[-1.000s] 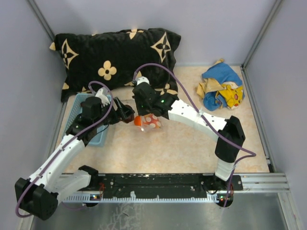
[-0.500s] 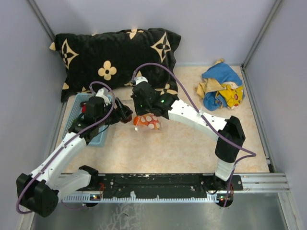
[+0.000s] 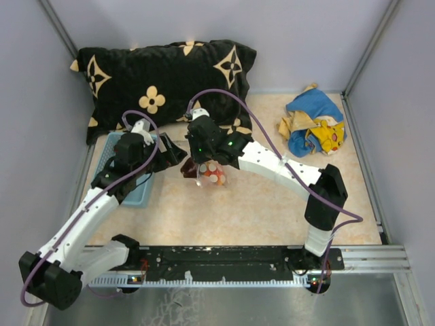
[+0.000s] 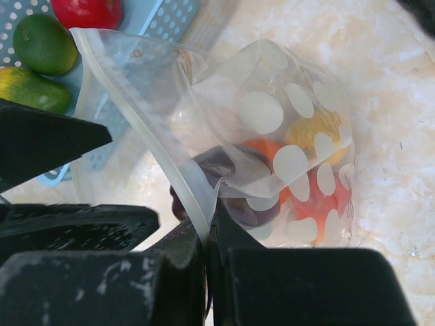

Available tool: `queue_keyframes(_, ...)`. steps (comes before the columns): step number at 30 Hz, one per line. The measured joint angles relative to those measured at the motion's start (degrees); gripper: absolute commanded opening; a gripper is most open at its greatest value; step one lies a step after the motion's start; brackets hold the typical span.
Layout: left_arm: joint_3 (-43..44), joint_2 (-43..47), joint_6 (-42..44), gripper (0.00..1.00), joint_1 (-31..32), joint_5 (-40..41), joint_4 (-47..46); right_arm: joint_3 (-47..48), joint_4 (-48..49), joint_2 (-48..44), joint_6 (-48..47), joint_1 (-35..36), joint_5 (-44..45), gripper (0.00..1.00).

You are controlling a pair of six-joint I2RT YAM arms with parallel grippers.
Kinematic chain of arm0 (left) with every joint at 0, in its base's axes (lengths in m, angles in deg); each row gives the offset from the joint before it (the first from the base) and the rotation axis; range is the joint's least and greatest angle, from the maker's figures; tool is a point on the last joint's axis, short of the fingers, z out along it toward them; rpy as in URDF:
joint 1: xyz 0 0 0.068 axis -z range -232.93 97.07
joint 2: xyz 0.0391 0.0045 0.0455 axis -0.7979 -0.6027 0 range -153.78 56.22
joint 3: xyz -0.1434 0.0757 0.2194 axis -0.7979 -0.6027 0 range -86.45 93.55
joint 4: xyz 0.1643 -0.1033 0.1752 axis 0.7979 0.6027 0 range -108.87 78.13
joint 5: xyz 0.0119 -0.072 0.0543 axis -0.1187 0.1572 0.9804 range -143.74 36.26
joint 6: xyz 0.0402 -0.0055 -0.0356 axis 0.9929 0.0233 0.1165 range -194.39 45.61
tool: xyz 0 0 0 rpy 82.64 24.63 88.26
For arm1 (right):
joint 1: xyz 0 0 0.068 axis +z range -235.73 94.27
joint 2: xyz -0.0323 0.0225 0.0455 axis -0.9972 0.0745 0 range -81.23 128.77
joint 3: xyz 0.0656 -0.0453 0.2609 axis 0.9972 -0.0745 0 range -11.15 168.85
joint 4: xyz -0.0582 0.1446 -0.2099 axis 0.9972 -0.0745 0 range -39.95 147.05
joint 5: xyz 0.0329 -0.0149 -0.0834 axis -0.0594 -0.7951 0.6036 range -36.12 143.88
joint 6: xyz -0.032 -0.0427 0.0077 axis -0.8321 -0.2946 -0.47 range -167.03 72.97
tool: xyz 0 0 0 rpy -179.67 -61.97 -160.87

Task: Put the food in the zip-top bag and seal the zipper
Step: Place the fake fruit in the zipper food storage bag.

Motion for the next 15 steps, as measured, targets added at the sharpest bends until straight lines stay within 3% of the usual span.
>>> queue_keyframes(9,5.0,6.8,4.2,0.89,0.0,4.0,9.2,0.0,-0.5,0.0,-0.1,0.0,1.5,0.0)
queue_keyframes(15,3.4,10.8,5.9,0.75,0.0,9.3,13.5,0.0,-0.8,0.0,-0.2,0.0,2.0,0.0)
